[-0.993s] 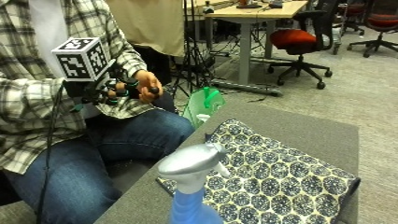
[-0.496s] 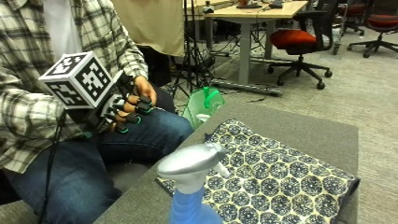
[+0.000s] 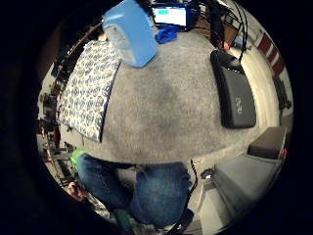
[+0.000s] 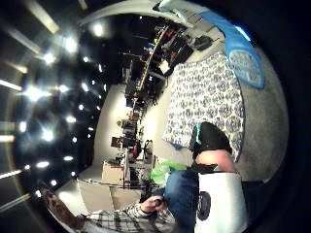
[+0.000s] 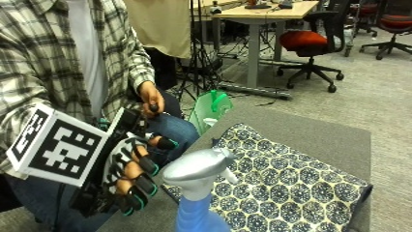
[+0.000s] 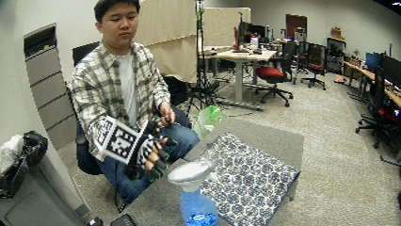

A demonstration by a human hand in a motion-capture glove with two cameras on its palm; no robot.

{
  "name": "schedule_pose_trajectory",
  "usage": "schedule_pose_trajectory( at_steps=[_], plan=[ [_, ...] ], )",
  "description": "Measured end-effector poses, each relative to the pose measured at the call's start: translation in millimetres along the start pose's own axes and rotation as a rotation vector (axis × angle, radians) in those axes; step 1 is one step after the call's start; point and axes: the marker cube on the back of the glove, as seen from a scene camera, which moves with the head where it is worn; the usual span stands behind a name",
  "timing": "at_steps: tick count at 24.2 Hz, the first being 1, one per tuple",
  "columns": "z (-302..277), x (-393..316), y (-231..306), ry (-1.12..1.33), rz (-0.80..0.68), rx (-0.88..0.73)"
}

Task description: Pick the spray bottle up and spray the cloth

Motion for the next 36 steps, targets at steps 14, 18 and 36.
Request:
schedule_pose_trajectory(
  at_steps=[14, 18, 36],
  plan=[
    [11.1, 30.7, -90.6, -0.172, 0.019, 0.130],
    [14.4, 30.4, -108.6, -0.244, -0.045, 0.197],
    [24.4, 37.0, -152.1, -0.348, -0.119, 0.388]
  ],
)
